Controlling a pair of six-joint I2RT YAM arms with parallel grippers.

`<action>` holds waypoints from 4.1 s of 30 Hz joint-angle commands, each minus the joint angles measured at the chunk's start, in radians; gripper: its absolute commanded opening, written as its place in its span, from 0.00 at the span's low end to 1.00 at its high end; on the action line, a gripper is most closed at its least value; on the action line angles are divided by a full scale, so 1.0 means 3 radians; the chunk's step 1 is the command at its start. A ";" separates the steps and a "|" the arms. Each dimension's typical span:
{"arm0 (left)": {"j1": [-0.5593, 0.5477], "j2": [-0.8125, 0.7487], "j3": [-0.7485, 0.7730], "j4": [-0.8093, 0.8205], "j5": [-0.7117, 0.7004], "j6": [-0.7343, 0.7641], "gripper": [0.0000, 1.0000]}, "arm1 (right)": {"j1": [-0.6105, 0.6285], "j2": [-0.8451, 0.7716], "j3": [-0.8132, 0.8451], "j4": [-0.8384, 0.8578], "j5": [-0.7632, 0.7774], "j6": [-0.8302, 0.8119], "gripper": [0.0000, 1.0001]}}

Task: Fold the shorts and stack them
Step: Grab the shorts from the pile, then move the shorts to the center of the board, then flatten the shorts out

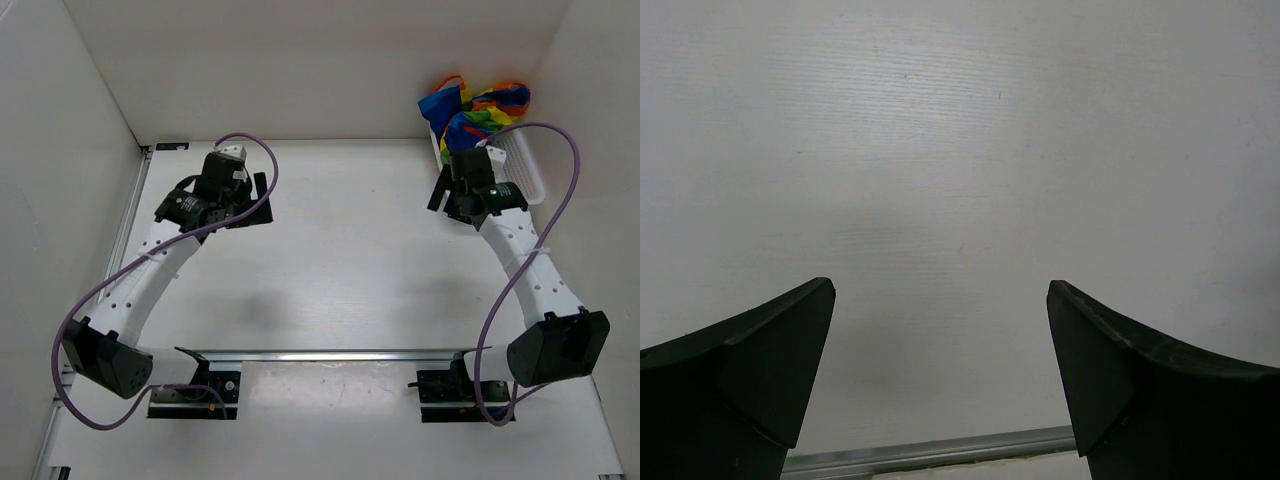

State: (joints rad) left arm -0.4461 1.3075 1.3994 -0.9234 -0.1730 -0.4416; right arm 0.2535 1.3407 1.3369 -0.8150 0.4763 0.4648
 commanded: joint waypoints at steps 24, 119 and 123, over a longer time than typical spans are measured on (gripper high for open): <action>0.0121 0.0658 0.0566 -0.0138 0.0040 -0.0026 0.99 | -0.1075 0.2389 0.2698 0.0323 -0.0724 -0.0117 0.00; 0.0669 -0.0702 -0.0490 -0.0287 0.0801 -0.0435 0.84 | 0.0433 -0.0422 -0.0067 0.0994 -0.1593 -0.0281 0.27; 0.0699 -0.0789 -0.0815 -0.0394 0.0725 -0.0522 1.00 | 0.0474 -0.0884 -0.0844 0.0626 -0.1150 -0.0057 0.77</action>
State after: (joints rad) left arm -0.2474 1.0691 1.1778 -1.0588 0.0589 -0.5503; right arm 0.3832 1.1122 1.2160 -0.5472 -0.0143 0.4370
